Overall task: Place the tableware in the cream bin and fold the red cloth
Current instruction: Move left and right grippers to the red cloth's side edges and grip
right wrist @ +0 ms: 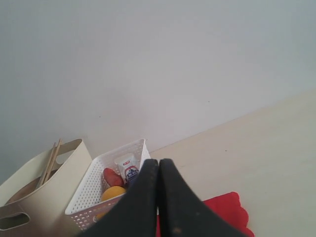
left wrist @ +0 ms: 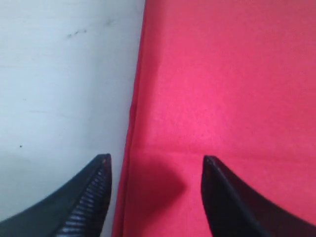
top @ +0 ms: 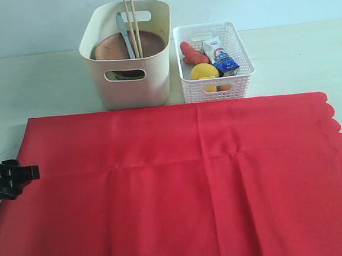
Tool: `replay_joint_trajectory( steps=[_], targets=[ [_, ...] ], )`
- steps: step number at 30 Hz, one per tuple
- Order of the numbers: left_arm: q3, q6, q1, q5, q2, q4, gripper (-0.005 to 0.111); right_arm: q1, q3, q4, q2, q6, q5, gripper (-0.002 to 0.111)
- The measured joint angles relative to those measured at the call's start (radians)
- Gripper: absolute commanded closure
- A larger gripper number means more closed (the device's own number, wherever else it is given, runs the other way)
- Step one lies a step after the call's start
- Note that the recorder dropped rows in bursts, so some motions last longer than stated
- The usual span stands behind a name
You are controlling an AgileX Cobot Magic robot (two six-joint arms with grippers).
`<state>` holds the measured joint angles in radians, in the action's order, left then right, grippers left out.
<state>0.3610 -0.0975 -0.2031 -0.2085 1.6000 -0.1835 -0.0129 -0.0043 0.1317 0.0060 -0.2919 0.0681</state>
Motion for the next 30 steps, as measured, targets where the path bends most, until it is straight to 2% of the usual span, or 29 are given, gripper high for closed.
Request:
replay_joint_trajectory(
  steps=[9, 11, 13, 18, 21, 26, 30],
  targets=[
    [0.040, -0.001, 0.000, -0.069, 0.122, 0.000, 0.056, 0.000, 0.000, 0.000, 0.000, 0.000, 0.013, 0.108],
    [0.040, -0.004, 0.000, -0.070, 0.123, 0.000, 0.072, 0.000, 0.000, 0.000, 0.000, 0.000, 0.024, 0.108],
    [0.040, -0.004, 0.000, -0.066, 0.123, 0.000, 0.105, 0.000, 0.000, 0.000, 0.000, 0.000, 0.041, 0.108],
    [0.050, -0.031, 0.000, -0.044, 0.123, -0.004, 0.106, 0.000, 0.000, 0.002, 0.000, 0.022, 0.051, 0.108],
    [0.106, 0.009, 0.000, 0.076, 0.116, -0.007, 0.106, 0.000, 0.000, 0.024, 0.008, 0.043, 0.057, 0.108],
    [0.165, 0.081, 0.021, 0.223, 0.084, -0.007, 0.107, 0.000, 0.000, 0.213, 0.113, 0.218, 0.059, 0.108],
    [0.190, 0.097, 0.061, 0.325, 0.023, -0.007, 0.107, 0.000, 0.000, 0.485, 0.223, 0.483, 0.072, 0.108]
  ],
)
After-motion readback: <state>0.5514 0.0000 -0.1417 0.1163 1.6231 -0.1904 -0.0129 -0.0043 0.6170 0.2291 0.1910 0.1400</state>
